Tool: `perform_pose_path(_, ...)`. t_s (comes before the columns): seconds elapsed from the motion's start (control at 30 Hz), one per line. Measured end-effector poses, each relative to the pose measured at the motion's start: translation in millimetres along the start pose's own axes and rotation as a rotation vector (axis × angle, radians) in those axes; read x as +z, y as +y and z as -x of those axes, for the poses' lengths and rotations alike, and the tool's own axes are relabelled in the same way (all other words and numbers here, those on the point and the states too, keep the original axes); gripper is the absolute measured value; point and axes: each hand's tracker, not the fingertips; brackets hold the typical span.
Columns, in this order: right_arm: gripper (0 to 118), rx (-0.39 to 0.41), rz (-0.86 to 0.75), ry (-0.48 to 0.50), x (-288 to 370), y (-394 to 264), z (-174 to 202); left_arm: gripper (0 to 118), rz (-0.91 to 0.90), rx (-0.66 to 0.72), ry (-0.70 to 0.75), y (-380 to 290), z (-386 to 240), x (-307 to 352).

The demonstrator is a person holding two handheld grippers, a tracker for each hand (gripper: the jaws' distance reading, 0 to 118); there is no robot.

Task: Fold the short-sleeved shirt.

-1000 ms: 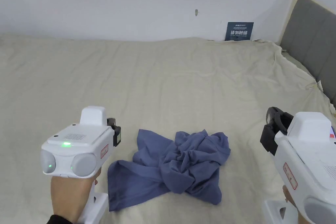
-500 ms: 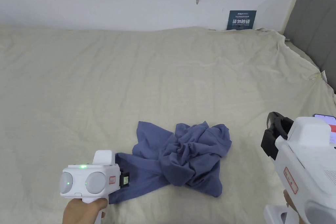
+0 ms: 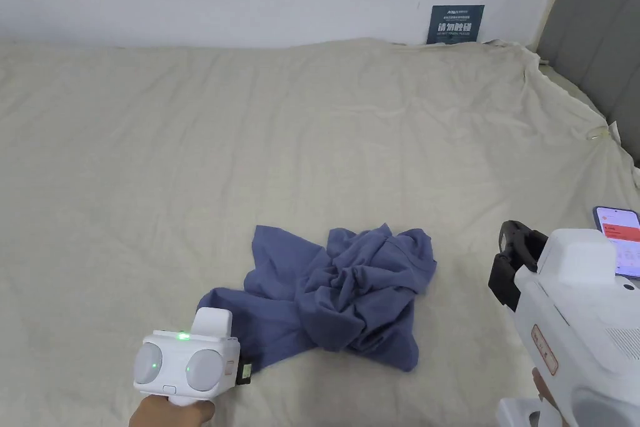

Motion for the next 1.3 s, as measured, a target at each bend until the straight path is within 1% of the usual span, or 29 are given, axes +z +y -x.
perform_pose_path(0.03,0,0.0,0.006,0.0,-2.4,-0.7,-0.6,7,-0.01,0.0,-0.026,0.6,0.1,-0.6)
perform_pose_path(0.07,0,-0.001,0.013,0.0,-5.1,-1.2,-1.0,5,-0.014,0.014,-0.056,2.4,-1.2,0.1)
perform_pose_path(0.1,0,-0.003,0.017,0.001,-7.4,-1.6,-1.5,3,-0.006,0.01,-0.034,3.4,-1.3,-0.9)
perform_pose_path(0.17,0,-0.005,0.03,0.003,-16.5,-2.2,-2.9,1,-0.033,-0.019,-0.036,2.4,0.5,2.9)
perform_pose_path(0.23,0,-0.002,0.052,0.006,-30.4,-1.2,-4.7,1,-0.058,-0.008,-0.041,6.0,4.5,15.8)
perform_pose_path(0.33,0,0.01,0.067,0.005,-51.6,-3.1,-5.3,1,-0.164,0.026,-0.068,14.9,15.6,39.6)
perform_pose_path(0.4,0,0.027,0.106,0.01,-78.6,-3.7,-6.1,1,-0.203,0.069,-0.115,24.8,25.0,53.6)
perform_pose_path(0.43,1,0.03,0.126,0.012,-89.9,-4.5,-6.2,1,-0.217,0.081,-0.116,28.1,28.0,58.0)
perform_pose_path(0.5,4,0.024,0.177,0.031,-115.1,-8.4,-6.5,1,-0.231,0.075,-0.122,36.4,30.6,64.9)
perform_pose_path(0.53,19,0.026,0.223,0.042,-131.5,-9.9,-5.1,1,-0.235,0.072,-0.119,39.1,31.1,66.5)
perform_pose_path(0.57,38,0.031,0.264,0.054,-146.6,-13.5,-3.8,1,-0.243,0.066,-0.118,40.9,31.7,67.3)
perform_pose_path(0.6,61,0.049,0.287,0.05,-159.6,-17.7,-3.4,1,-0.247,0.06,-0.114,43.6,30.8,67.1)
perform_pose_path(0.63,83,0.038,0.312,0.063,-171.1,-22.5,-3.4,1,-0.243,0.048,-0.106,45.2,29.8,66.4)
perform_pose_path(0.7,90,0.026,0.381,0.074,-197.1,-31.9,-1.6,1,-0.242,0.042,-0.11,45.9,30.6,64.6)
perform_pose_path(0.77,93,0.002,0.44,0.071,-217.9,-41.9,-1.0,1,-0.235,0.052,-0.122,47.5,33.2,60.2)
perform_pose_path(0.83,93,-0.018,0.513,0.069,-231.1,-47.0,5.8,1,-0.231,0.062,-0.126,47.4,35.9,57.7)
perform_pose_path(0.93,92,-0.064,0.601,0.073,-249.4,-62.3,5.6,1,-0.219,0.083,-0.138,47.8,40.0,54.3)
perform_pose_path(1.0,88,-0.111,0.642,0.077,-253.7,-71.6,6.0,1,-0.217,0.093,-0.144,47.2,42.3,53.1)
perform_pose_path(1.07,79,-0.155,0.693,0.089,-251.7,-76.8,10.3,1,-0.213,0.098,-0.147,47.0,42.9,52.2)
perform_pose_path(1.1,72,-0.169,0.714,0.099,-251.2,-80.0,12.4,1,-0.211,0.098,-0.148,46.8,42.9,52.0)
perform_pose_path(1.17,47,-0.2,0.747,0.116,-250.0,-86.1,16.0,1,-0.211,0.098,-0.147,46.2,43.0,51.4)
perform_pose_path(1.2,37,-0.201,0.745,0.115,-250.3,-88.8,14.8,1,-0.211,0.099,-0.147,45.9,42.6,51.5)
perform_pose_path(1.27,4,-0.169,0.724,0.118,-243.9,-86.0,18.6,1,-0.213,0.1,-0.147,45.2,42.0,51.9)
perform_pose_path(1.3,4,-0.158,0.728,0.116,-241.9,-83.0,19.9,1,-0.214,0.1,-0.147,44.9,41.8,52.2)
